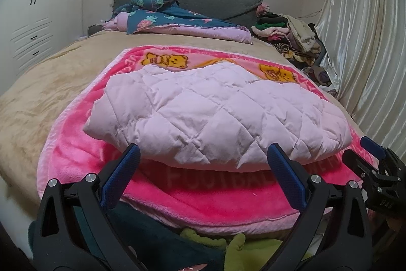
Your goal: Fold large clothes
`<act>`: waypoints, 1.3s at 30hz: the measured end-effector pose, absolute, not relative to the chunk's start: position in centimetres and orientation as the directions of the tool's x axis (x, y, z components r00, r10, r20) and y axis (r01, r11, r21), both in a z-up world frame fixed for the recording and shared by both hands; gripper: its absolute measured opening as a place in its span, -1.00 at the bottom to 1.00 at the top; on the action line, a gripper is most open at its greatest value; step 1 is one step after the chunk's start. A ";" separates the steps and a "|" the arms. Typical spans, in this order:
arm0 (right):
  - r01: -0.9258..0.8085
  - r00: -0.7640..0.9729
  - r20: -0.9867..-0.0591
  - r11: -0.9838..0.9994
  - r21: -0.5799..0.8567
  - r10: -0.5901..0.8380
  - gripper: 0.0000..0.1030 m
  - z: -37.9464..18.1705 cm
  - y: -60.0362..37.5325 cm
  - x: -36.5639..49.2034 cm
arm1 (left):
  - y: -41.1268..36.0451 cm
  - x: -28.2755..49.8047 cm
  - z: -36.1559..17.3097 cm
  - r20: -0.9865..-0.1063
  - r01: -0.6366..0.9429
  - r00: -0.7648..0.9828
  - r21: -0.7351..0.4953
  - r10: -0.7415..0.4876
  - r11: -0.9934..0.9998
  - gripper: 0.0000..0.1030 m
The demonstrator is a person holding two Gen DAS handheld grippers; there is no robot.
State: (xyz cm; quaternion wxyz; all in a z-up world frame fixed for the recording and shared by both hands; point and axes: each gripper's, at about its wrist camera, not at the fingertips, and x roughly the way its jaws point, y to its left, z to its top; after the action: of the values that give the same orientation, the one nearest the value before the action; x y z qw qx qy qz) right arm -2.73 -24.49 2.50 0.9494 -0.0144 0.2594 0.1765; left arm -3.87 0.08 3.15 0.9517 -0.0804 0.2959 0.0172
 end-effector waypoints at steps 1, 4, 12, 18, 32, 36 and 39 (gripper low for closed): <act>-0.343 0.803 -0.497 0.937 0.064 0.328 0.92 2.5 -24.5 -2.7 | 0.1 -3.9 3.1 -0.565 -0.080 0.825 -0.142 -0.014 0.987 0.82; -0.343 0.803 -0.498 0.937 0.064 0.328 0.92 2.5 -24.5 -2.8 | 0.1 -3.9 3.1 -0.566 -0.080 0.824 -0.144 -0.016 0.986 0.82; -0.340 0.805 -0.495 0.938 0.064 0.326 0.92 2.4 -24.6 -2.8 | 0.1 -4.0 3.2 -0.568 -0.080 0.823 -0.141 -0.014 0.987 0.82; -0.340 0.805 -0.495 0.938 0.064 0.326 0.92 2.4 -24.6 -2.8 | 0.1 -4.0 3.2 -0.568 -0.080 0.823 -0.143 -0.015 0.986 0.82; -0.340 0.805 -0.495 0.938 0.065 0.326 0.92 2.4 -24.6 -2.8 | 0.2 -4.1 3.3 -0.565 -0.083 0.825 -0.142 -0.012 0.986 0.82; -0.340 0.804 -0.498 0.938 0.064 0.325 0.92 2.4 -24.6 -2.8 | 0.2 -4.1 3.4 -0.564 -0.086 0.826 -0.137 -0.006 0.987 0.82; -0.339 0.805 -0.497 0.938 0.064 0.325 0.92 2.4 -24.6 -2.8 | 0.2 -4.1 3.4 -0.565 -0.086 0.825 -0.136 -0.006 0.987 0.82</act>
State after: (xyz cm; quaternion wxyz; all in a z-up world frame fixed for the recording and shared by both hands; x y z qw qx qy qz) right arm -2.81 -24.60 2.39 0.9498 -0.0142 0.2589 0.1748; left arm -4.10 0.17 3.39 0.9521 -0.0780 0.2948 0.0210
